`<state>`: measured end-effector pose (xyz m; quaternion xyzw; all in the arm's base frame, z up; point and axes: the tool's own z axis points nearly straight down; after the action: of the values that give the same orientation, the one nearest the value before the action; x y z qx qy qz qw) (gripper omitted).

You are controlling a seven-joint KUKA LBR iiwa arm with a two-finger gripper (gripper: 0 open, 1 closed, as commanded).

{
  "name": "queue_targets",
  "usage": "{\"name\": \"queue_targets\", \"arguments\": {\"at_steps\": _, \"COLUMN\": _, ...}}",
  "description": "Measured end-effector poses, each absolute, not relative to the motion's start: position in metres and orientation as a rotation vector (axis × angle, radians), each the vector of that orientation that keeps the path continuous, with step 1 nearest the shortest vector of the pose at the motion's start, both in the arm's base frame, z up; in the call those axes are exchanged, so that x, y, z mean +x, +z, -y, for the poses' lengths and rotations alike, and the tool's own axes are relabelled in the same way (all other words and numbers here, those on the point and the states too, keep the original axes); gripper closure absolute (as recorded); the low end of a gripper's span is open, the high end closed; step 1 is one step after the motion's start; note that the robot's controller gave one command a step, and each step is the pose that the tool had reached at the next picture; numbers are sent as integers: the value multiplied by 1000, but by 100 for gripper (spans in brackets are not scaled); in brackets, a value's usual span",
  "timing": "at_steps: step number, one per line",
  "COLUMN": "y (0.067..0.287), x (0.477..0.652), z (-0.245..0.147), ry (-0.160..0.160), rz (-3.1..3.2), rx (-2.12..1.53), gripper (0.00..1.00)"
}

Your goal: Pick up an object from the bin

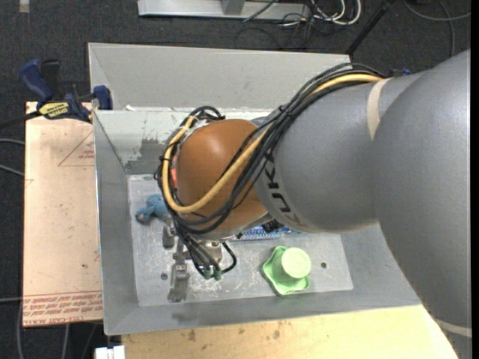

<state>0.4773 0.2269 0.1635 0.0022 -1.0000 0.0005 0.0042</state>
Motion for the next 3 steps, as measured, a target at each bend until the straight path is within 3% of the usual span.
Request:
{"name": "queue_targets", "arguments": {"at_steps": 1, "y": 98, "x": 519, "z": -183, "ry": 5, "rz": 3135, "rx": -116, "gripper": 0}}
{"name": "queue_targets", "arguments": {"at_steps": 2, "y": 86, "x": 587, "z": -229, "ry": -6, "rz": 3148, "rx": 29, "gripper": 0}}
{"name": "queue_targets", "arguments": {"at_steps": 3, "y": 70, "x": 646, "z": -233, "ry": -4, "rz": 3149, "rx": 85, "gripper": 0}}
